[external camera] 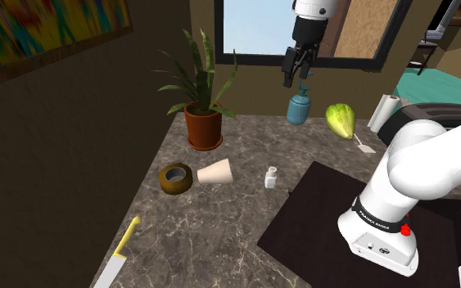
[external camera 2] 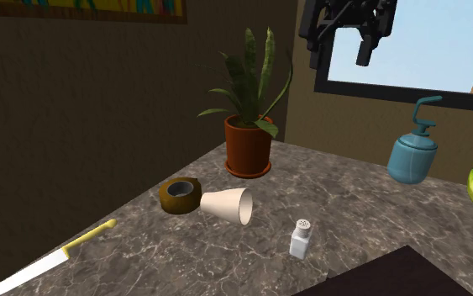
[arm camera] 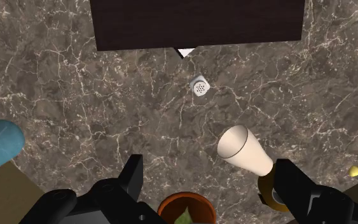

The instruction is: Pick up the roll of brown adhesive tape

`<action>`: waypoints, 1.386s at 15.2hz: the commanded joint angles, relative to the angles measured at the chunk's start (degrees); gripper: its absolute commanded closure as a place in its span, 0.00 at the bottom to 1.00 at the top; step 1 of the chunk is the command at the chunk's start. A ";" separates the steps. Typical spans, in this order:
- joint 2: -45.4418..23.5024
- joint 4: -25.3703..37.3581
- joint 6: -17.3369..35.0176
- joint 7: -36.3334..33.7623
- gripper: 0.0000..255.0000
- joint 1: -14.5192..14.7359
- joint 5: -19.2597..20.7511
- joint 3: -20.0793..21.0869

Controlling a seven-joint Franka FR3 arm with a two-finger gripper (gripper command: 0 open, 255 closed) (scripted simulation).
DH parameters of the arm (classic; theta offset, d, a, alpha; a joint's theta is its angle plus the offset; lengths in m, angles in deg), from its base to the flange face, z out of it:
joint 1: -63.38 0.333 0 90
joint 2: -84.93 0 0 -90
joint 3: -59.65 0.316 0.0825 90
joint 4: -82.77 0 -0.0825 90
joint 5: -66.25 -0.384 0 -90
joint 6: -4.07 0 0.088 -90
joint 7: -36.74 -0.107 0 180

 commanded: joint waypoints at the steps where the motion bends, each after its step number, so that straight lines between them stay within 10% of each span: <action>1: 0.00 0.00 0.00 0.00 0.00 0.00 0.00 0.00; 21: -34.24 0.68 34.66 -13.49 0.00 2.45 0.03 9.92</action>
